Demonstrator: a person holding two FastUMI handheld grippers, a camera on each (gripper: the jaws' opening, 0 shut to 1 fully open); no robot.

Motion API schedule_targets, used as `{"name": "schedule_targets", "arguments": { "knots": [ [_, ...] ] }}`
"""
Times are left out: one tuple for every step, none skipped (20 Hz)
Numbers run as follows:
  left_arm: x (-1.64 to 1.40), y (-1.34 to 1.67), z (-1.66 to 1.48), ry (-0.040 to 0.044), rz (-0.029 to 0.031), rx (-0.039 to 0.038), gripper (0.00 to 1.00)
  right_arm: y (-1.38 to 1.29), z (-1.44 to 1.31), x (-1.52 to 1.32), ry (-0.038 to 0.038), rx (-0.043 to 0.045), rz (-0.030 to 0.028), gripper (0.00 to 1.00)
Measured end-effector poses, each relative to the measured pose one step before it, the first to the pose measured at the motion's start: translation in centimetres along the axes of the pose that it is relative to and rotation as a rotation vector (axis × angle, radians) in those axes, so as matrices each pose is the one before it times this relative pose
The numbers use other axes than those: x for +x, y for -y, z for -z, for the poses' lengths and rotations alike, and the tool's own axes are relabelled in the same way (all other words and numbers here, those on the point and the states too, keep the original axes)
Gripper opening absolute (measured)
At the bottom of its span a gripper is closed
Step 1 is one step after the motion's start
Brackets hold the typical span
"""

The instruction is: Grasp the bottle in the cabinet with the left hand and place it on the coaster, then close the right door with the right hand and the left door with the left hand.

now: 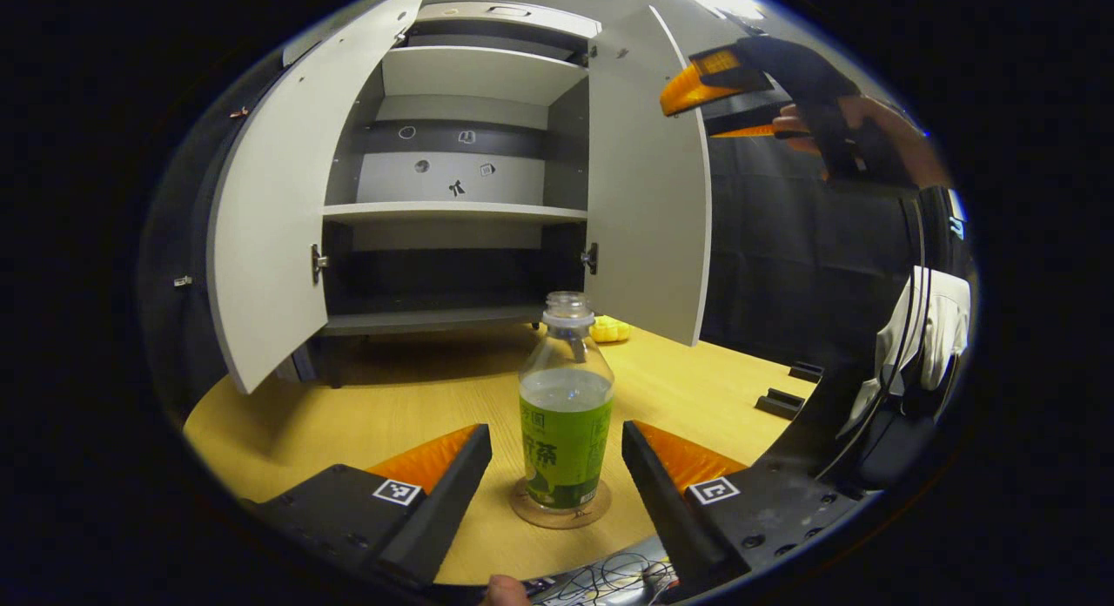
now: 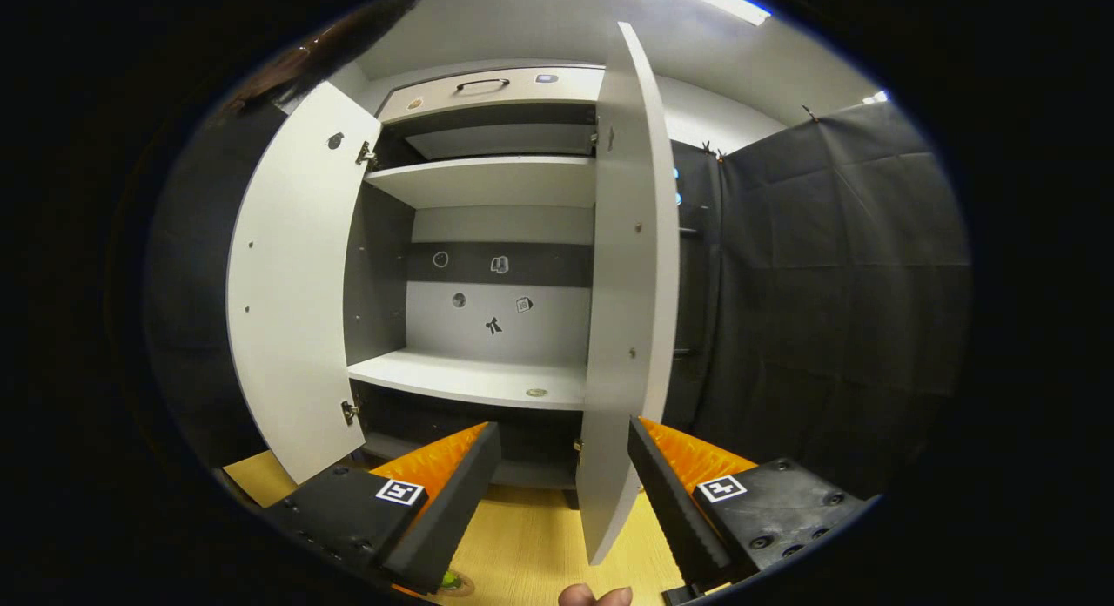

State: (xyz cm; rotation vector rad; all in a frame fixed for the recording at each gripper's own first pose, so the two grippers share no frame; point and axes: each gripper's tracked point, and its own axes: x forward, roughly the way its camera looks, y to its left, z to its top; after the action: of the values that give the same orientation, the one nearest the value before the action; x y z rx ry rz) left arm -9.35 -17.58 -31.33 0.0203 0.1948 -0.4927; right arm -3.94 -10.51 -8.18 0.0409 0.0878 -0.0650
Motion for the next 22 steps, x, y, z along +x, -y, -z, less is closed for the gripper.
{"name": "schedule_targets", "arguments": {
  "knots": [
    [-0.925,-0.663,-1.147,-0.00009,-0.02538,-0.00786,0.96,0.646,-0.245,-0.376,0.00001,-0.00130,0.00843,0.98],
    [-0.751,-0.714,-1.390,0.00170,-0.02868,-0.00405,0.96,0.682,-0.213,-0.355,-0.00123,0.00171,0.00859,0.98],
    [-0.723,-0.932,-1.631,0.01151,-0.03818,-0.00256,0.96,0.656,-0.236,-0.341,-0.00228,0.00281,0.00546,0.98],
    [-0.568,-1.168,-1.936,0.01451,-0.03326,-0.00601,0.96,0.719,-0.230,-0.250,-0.00453,0.00139,0.01023,0.98],
    [-0.281,-0.901,-1.666,0.01375,-0.02487,-0.01019,0.96,0.818,-0.220,-0.191,-0.00273,0.00038,0.01132,0.97],
    [-0.095,-0.862,-1.688,0.00874,-0.01584,-0.01244,0.96,0.865,-0.207,-0.046,-0.00397,-0.00217,0.01157,0.98],
    [-0.064,-0.981,-1.331,-0.00001,-0.01258,-0.01529,0.96,0.918,-0.165,0.026,-0.00563,-0.00324,0.01198,0.97],
    [-0.179,-1.197,-1.434,0.00657,-0.02285,-0.01268,0.95,0.805,-0.200,0.012,-0.00349,-0.00404,0.00703,0.97],
    [-0.132,-1.319,-1.659,0.01479,-0.02638,-0.01142,0.96,0.888,-0.155,0.111,-0.00169,-0.00603,0.01057,0.97],
    [-0.064,-1.176,-1.631,0.02081,-0.02722,-0.00825,0.96,0.930,-0.156,0.192,-0.00152,-0.00718,0.00564,0.98],
    [-0.048,-1.294,-1.438,0.01572,-0.03370,-0.00051,0.96,0.859,-0.184,0.308,0.00077,-0.00372,0.00713,0.98],
    [0.102,-1.156,-1.204,0.00843,-0.03415,0.00777,0.96,0.821,-0.192,0.321,-0.00221,0.00199,0.00638,0.98],
    [-0.040,-1.126,-0.833,0.00195,-0.03480,0.01446,0.96,0.823,-0.269,0.374,-0.00102,0.01087,0.00746,0.98],
    [0.002,-0.868,-0.856,0.00256,-0.02803,0.01584,0.96,0.654,-0.359,0.484,0.00258,0.01836,0.00409,0.97],
    [-0.002,-0.718,-0.751,0.00932,-0.02365,0.00981,0.96,0.932,-0.340,0.609,0.00132,0.01222,0.01605,0.98],
    [0.059,-0.489,-0.593,0.00675,-0.01763,-0.00144,0.96,0.847,0.026,0.802,-0.00613,0.00231,0.01420,0.97],
    [0.026,-0.211,-0.224,-0.00140,-0.01059,-0.01079,0.95,0.451,0.057,0.798,-0.00606,-0.00363,0.00196,0.98],
    [0.047,-0.127,-0.024,-0.00659,-0.01044,-0.01216,0.95,0.374,0.210,0.725,-0.00919,-0.00871,0.00318,0.98],
    [0.037,-0.180,0.223,-0.00906,-0.01018,-0.01265,0.95,0.313,0.258,0.967,-0.01310,-0.00747,0.00050,0.98],
    [0.010,-0.094,0.190,-0.00849,-0.00831,-0.01200,0.95,0.299,-0.041,0.995,-0.00627,0.00073,0.00330,0.98],
    [-0.003,-0.178,0.188,-0.00714,-0.01109,-0.01082,0.95,0.215,-0.200,0.883,-0.00402,0.00574,0.00197,0.97],
    [-0.024,-0.104,0.080,-0.00338,-0.00551,-0.00807,0.96,-0.153,-0.290,0.830,0.00296,0.00729,-0.00286,0.98]
  ]
}}
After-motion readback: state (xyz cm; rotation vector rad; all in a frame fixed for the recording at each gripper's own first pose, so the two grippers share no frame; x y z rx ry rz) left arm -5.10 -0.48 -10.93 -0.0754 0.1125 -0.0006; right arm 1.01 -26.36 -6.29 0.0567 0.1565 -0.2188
